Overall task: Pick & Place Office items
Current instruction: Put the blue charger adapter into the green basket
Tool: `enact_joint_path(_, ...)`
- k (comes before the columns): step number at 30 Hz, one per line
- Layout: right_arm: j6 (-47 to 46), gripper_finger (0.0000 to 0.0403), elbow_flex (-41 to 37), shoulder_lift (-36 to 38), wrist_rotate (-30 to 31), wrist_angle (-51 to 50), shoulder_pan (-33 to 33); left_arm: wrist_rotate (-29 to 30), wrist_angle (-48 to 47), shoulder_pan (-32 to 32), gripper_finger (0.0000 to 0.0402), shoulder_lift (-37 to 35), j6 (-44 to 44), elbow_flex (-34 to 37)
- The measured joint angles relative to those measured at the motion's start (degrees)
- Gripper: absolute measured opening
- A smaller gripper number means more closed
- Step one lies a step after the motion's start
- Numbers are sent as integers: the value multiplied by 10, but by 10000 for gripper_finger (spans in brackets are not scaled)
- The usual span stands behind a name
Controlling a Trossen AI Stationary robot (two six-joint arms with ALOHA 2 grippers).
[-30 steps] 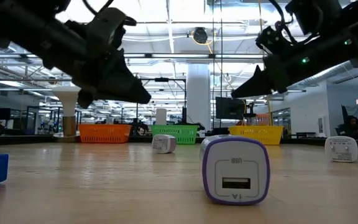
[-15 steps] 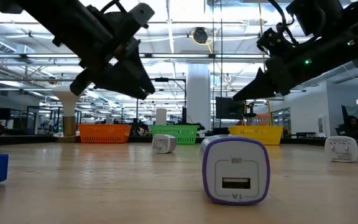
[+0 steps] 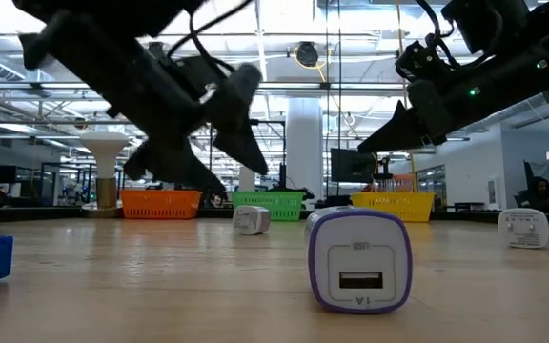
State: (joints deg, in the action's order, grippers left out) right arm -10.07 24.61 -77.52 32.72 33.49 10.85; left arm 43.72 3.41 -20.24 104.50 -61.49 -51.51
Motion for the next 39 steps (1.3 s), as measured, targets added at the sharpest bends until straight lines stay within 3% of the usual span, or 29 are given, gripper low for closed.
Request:
enact_joint_path(6,-14,4,-4,0,0,7,10,20,-8,5,320,61,9,-46)
enact_joint_path(13,-13,4,-5,0,1,27,34,14,-98,10,266,108,-19,-105)
enact_joint_path(20,-13,4,-5,0,2,44,50,-3,-142,3,216,112,-63,-118)
enact_joint_path(29,-13,4,-4,0,2,57,65,-39,-122,-3,166,112,40,-118)
enact_joint_path(34,-13,4,-4,0,3,65,73,-37,-123,0,175,112,74,-118)
enact_joint_path(39,-13,4,-4,0,3,73,84,-20,-121,4,220,112,115,-118)
